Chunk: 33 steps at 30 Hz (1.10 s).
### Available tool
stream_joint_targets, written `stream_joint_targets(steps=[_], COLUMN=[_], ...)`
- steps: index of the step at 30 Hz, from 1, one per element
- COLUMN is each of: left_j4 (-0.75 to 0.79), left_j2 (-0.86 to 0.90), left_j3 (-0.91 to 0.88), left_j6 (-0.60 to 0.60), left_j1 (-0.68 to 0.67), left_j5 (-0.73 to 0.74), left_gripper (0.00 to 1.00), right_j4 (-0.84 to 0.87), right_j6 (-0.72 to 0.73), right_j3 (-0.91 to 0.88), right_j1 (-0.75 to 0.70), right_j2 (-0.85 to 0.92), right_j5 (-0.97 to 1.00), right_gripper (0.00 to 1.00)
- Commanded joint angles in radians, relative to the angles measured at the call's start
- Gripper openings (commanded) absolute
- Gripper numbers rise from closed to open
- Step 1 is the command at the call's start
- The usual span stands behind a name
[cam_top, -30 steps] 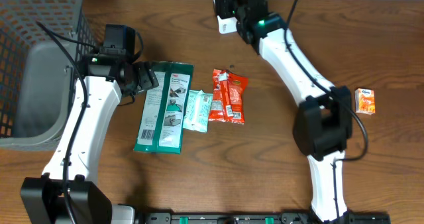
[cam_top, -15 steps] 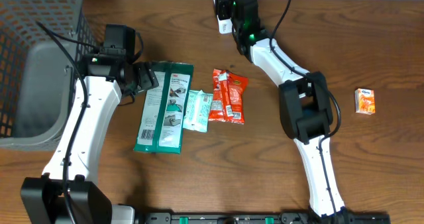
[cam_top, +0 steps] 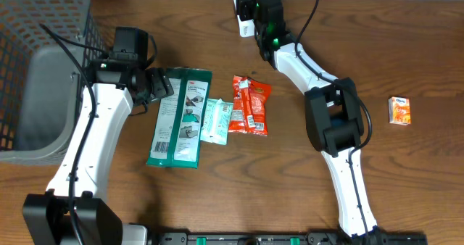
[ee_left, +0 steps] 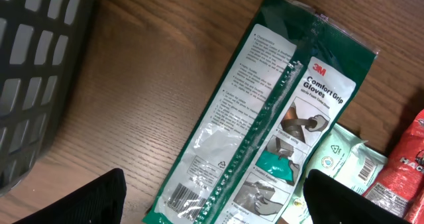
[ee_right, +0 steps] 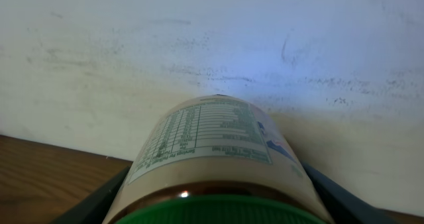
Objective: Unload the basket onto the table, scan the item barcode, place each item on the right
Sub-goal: 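Move the jar to the right table edge and release it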
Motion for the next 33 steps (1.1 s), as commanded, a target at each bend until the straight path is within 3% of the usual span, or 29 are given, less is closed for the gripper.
stream_joint_targets(steps=[1, 6, 10, 17, 23, 27, 33], left_j4=[-0.003, -0.003, -0.003, -0.003, -0.003, -0.003, -0.003], left_j2=[-0.004, -0.004, -0.004, -0.004, -0.004, -0.004, -0.004], left_j3=[0.017, 0.017, 0.017, 0.017, 0.017, 0.017, 0.017], left_j6=[0.005, 0.005, 0.005, 0.005, 0.005, 0.005, 0.005], left_j1=[0.004, 0.004, 0.004, 0.004, 0.004, 0.004, 0.004], left_j5=[-0.013, -0.013, -0.013, -0.013, -0.013, -0.013, -0.013], left_gripper=[0.86, 0.86, 0.86, 0.86, 0.86, 0.86, 0.86], right_j4=[-0.002, -0.131, -0.391, -1.065, -1.548, -1.681, -1.619], right_j6=[-0.028, -0.028, -0.028, -0.048, -0.079, -0.081, -0.08], right_j3=[0.017, 0.017, 0.017, 0.017, 0.013, -0.047, -0.236], right_j1=[-0.01, -0.01, -0.013, -0.049, -0.143, -0.224, -0.361], right_j2=[-0.041, -0.176, -0.336, -0.551, -0.577, -0.571, -0.57], right_j5=[-0.006, -0.036, -0.035, -0.024, -0.024, -0.024, -0.024], right_gripper=[0.01, 0.01, 0.01, 0.01, 0.01, 0.01, 0.01])
